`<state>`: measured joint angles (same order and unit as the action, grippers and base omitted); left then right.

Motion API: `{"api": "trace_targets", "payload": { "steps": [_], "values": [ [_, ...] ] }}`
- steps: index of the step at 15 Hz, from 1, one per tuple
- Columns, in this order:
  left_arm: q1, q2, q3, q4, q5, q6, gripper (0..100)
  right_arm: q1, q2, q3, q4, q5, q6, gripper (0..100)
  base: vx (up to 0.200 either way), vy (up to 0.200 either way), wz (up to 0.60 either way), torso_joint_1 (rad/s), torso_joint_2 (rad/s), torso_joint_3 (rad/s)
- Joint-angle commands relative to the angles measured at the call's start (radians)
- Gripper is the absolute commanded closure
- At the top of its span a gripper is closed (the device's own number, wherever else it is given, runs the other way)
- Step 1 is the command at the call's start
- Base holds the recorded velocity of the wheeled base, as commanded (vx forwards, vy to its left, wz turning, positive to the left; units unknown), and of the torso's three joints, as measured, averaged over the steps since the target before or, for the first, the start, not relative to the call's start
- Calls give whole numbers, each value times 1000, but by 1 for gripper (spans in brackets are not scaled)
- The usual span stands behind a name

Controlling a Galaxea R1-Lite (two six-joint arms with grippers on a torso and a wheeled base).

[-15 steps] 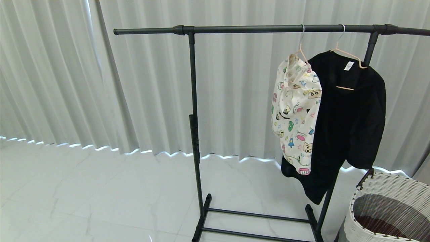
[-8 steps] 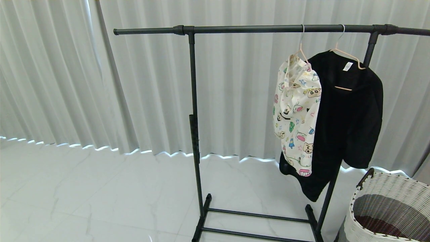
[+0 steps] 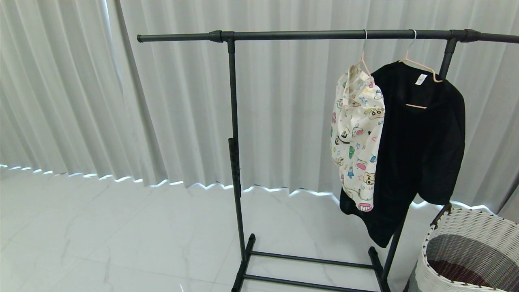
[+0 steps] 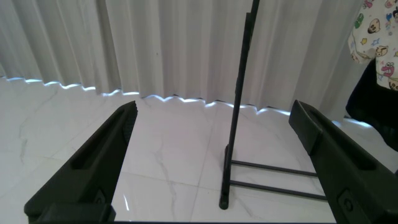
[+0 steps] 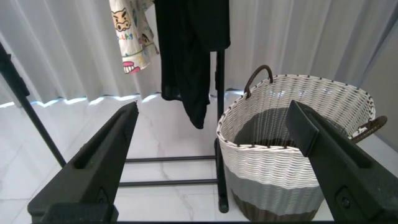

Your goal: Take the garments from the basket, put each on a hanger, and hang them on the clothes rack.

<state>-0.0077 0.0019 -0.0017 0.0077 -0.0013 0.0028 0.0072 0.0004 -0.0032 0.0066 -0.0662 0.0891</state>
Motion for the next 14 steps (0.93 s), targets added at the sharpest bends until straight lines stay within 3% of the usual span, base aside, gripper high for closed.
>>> {"api": "trace_targets", "payload": {
  "steps": [1,14],
  "values": [
    [0,0,0,0,0,0,0,0,0,0,0,0,0,0,0,0,0,0,0,0],
    [0,0,0,0,1,0,0,0,0,0,1,0,0,0,0,0,0,0,0,0]
  ]
}}
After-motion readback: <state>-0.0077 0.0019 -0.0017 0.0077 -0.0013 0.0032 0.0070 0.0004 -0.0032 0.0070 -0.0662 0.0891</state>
